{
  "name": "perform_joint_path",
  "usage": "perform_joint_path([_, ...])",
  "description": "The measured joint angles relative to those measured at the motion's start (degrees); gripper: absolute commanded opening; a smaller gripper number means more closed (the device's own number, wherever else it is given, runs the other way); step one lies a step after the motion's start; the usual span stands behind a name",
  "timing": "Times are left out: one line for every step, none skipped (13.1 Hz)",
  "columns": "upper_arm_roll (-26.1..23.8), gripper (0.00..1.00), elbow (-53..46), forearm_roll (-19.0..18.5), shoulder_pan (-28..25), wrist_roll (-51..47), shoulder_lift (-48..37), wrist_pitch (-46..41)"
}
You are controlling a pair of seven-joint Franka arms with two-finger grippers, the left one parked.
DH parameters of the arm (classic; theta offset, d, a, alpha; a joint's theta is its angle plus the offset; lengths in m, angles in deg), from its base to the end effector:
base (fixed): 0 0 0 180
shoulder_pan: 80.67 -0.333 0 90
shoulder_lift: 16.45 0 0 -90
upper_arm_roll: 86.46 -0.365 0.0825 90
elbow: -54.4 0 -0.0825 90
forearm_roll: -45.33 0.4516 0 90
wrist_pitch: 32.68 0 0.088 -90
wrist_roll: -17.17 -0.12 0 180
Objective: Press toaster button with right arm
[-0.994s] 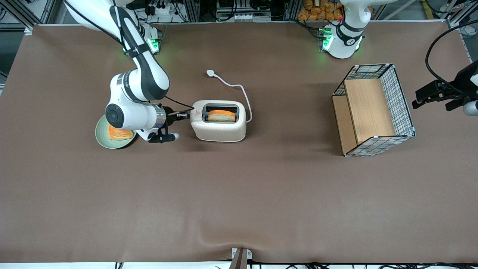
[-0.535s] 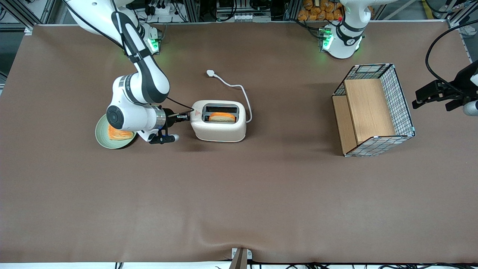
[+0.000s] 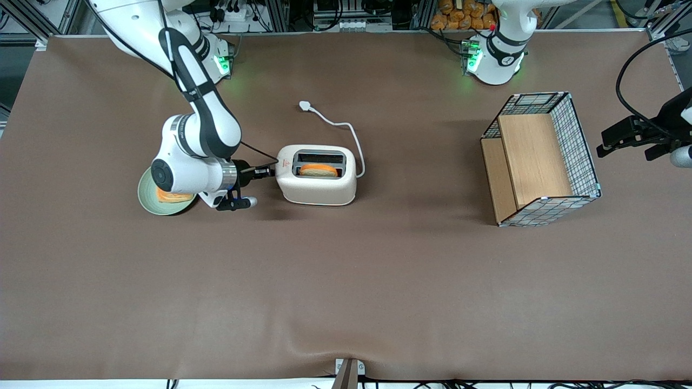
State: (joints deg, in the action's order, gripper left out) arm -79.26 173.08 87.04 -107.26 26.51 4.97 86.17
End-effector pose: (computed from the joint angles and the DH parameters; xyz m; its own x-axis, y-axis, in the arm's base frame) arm 0.5651 0.2430 0.2154 0.9287 0.1104 -0.3540 -0.0688 -0.8868 -0.4571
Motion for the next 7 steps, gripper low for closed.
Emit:
perform_joint_path([0.0, 0.0, 0.0, 0.2, 0.2, 0.2, 0.1, -0.1])
perform_joint_path([0.0, 0.0, 0.1, 0.3, 0.2, 0.3, 0.1, -0.1])
perform_joint_path([0.0, 0.0, 0.1, 0.6, 0.3, 0.3, 0.1, -0.1])
perform_joint_path([0.0, 0.0, 0.2, 1.1, 0.3, 0.3, 0.2, -0.1])
perform_joint_path([0.1, 0.0, 0.3, 1.4, 0.4, 0.4, 0.3, -0.1])
perform_joint_path([0.1, 0.0, 0.3, 1.7, 0.4, 0.5, 0.4, -0.1])
perform_joint_path([0.2, 0.0, 0.3, 1.9, 0.5, 0.7, 0.4, -0.1])
